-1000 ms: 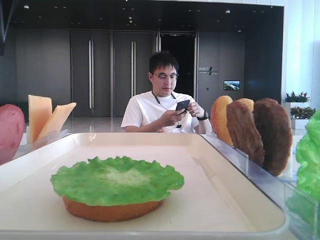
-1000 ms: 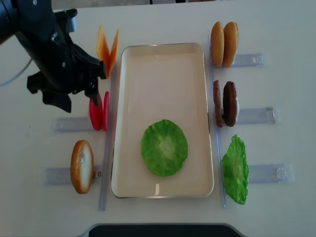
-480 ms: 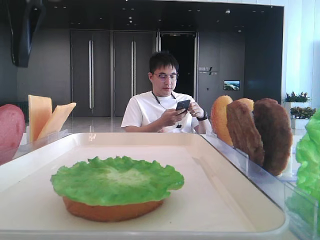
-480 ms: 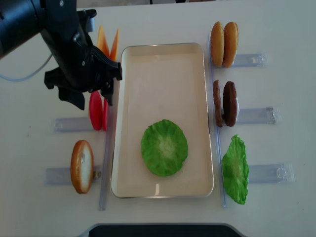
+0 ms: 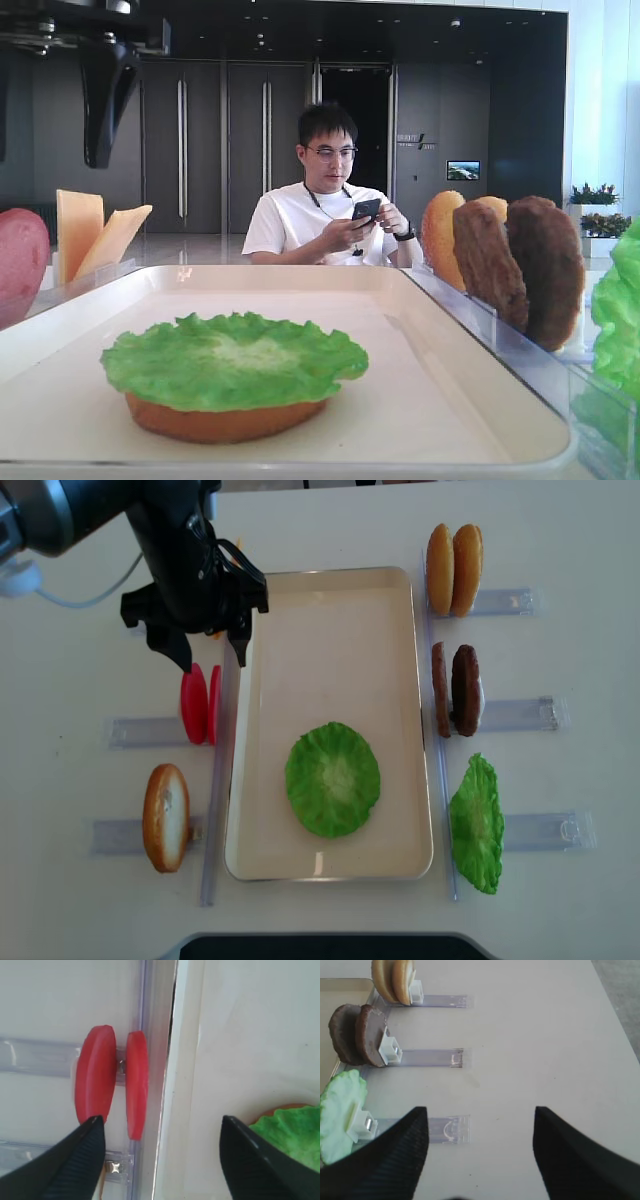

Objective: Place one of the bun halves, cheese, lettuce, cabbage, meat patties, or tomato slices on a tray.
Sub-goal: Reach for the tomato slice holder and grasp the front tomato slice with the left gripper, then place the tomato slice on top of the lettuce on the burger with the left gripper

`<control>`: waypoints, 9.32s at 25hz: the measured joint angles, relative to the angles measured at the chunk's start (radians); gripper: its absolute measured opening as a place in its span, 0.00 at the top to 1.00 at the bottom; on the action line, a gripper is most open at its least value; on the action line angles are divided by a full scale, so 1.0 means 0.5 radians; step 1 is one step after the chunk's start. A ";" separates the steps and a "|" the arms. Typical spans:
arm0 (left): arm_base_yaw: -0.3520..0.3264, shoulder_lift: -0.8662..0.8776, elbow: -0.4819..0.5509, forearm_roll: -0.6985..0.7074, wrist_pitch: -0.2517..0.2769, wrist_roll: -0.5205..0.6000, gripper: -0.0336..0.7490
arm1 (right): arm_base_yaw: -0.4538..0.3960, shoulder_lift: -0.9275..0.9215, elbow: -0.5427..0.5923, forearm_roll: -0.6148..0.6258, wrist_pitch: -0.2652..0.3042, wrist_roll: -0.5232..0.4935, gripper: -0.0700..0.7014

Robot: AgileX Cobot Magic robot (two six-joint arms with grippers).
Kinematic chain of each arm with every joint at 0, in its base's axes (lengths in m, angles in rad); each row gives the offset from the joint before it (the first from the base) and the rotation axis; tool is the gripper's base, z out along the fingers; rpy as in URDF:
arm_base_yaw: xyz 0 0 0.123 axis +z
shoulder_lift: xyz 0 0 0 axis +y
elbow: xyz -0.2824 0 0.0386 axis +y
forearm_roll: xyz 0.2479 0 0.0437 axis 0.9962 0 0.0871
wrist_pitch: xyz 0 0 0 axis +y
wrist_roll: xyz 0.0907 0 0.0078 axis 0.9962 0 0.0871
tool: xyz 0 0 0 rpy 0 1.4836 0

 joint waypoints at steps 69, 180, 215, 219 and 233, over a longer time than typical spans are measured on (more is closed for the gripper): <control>0.000 0.173 0.165 0.026 -0.148 0.103 0.27 | 0.000 0.000 0.000 0.000 0.000 0.000 0.31; -0.291 -1.001 1.108 -0.365 -0.542 0.099 0.90 | 0.000 0.000 0.000 0.000 0.000 0.000 0.31; 0.417 -0.551 1.571 -2.804 -0.761 2.848 0.90 | 0.000 0.000 0.000 0.002 0.000 0.000 0.31; 0.417 -0.501 1.575 -2.813 -0.806 2.878 0.90 | 0.000 0.000 0.000 0.002 0.000 0.000 0.31; 0.339 -0.237 1.578 -3.196 -0.745 3.298 0.90 | 0.000 0.000 0.000 0.002 0.000 0.000 0.31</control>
